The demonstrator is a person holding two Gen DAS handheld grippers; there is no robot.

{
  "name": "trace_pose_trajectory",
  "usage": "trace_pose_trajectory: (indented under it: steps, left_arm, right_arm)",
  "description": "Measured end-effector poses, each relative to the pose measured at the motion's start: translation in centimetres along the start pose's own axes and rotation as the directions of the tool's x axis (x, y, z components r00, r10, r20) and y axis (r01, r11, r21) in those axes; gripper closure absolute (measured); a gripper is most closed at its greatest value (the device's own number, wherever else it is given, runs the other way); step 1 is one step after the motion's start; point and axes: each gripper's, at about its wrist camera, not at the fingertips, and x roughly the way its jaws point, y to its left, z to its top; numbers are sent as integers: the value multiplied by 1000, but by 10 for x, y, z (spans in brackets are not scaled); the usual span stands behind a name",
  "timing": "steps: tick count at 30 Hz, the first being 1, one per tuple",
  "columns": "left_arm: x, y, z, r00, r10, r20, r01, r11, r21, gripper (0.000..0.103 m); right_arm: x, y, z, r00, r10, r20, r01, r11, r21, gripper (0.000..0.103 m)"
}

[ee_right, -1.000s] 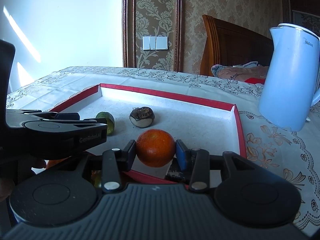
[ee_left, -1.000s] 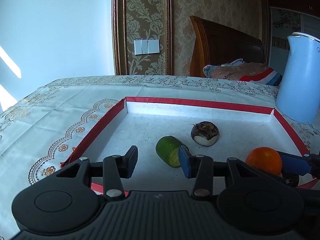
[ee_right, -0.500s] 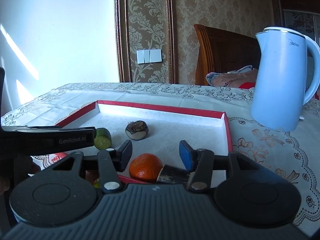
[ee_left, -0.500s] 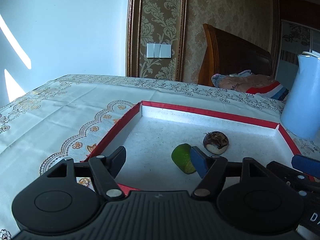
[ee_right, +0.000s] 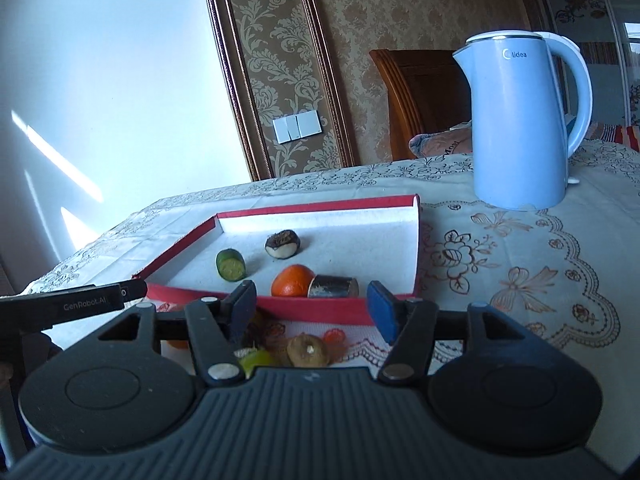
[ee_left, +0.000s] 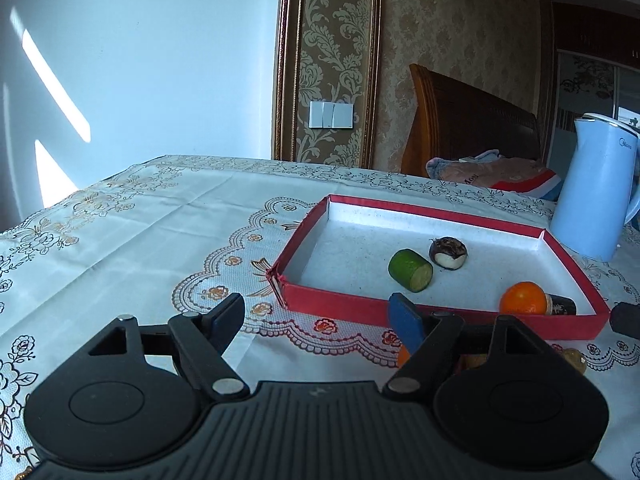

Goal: Organize fruits
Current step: 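Lower the tangerine into the box and open right gripper, then move both grippers back to the loose fruits beside the red box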

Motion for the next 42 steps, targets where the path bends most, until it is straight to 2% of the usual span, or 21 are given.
trace_pose_trajectory:
  steps: [4,11,17,22,42]
  left_arm:
    - [-11,3,-10,1000,-8,-10,8,1000,-7,24]
    - [-9,2,-19,998,-31,-53,32,999,24,24]
    - [-1,14,-20,994,-43,-99,38,998,-48,23]
    - [0,15,-21,993,-43,-114,36,998,-59,23]
    - [8,-8,-20,987,-60,-149,69,996,58,23]
  right_arm:
    - [-14,2,-14,1000,4,-18,-4,1000,-9,44]
    - [-21,25,-28,999,-5,-45,0,993,-119,45]
    - [-15,28,-32,996,11,-85,-21,993,-120,50]
    - [-13,29,-32,995,11,-104,-24,992,-125,50]
    - [4,37,-30,988,18,-156,-42,988,-151,50]
